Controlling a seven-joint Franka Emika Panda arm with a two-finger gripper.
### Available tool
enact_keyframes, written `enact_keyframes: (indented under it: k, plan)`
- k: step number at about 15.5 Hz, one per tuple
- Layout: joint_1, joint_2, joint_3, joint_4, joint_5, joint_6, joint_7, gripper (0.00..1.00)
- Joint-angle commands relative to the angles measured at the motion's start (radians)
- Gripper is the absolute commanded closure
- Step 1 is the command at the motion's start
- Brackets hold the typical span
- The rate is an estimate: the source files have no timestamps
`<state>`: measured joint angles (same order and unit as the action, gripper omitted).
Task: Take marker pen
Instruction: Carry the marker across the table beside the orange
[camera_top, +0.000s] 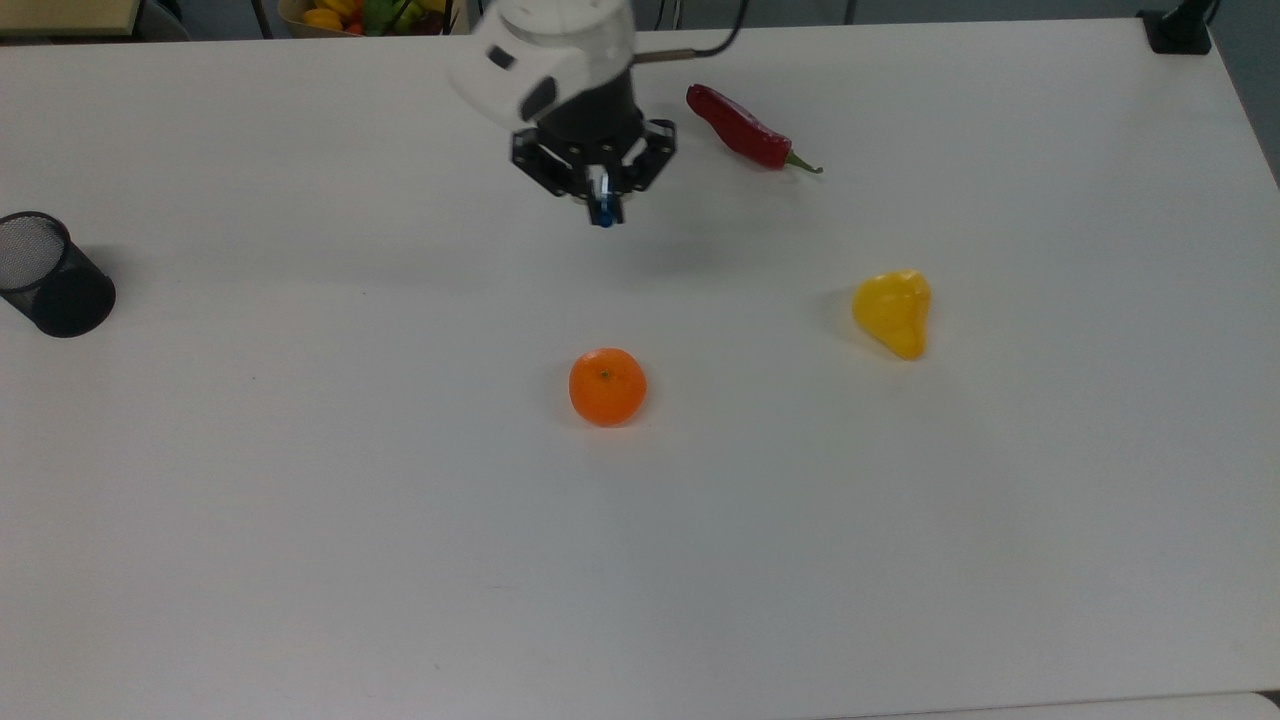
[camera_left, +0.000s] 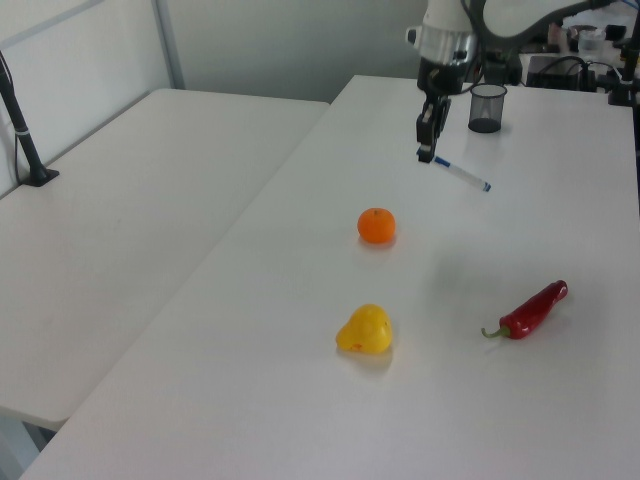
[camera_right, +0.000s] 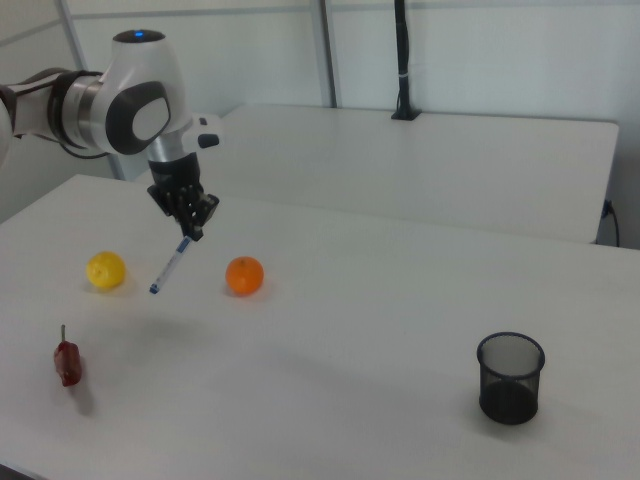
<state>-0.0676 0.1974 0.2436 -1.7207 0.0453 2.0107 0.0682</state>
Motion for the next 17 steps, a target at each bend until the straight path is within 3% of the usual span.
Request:
enact_keyframes:
  k: [1,5,14,17]
  plan:
    - [0.026,0.028,0.045,-0.045,0.018,0.000,0.004,1.00]
    - [0.064,0.069,0.046,-0.103,0.012,0.121,0.004,1.00]
    - [0.100,0.186,0.046,-0.120,-0.015,0.264,0.002,0.99]
    - [0.101,0.194,0.046,-0.120,-0.015,0.275,0.004,0.69]
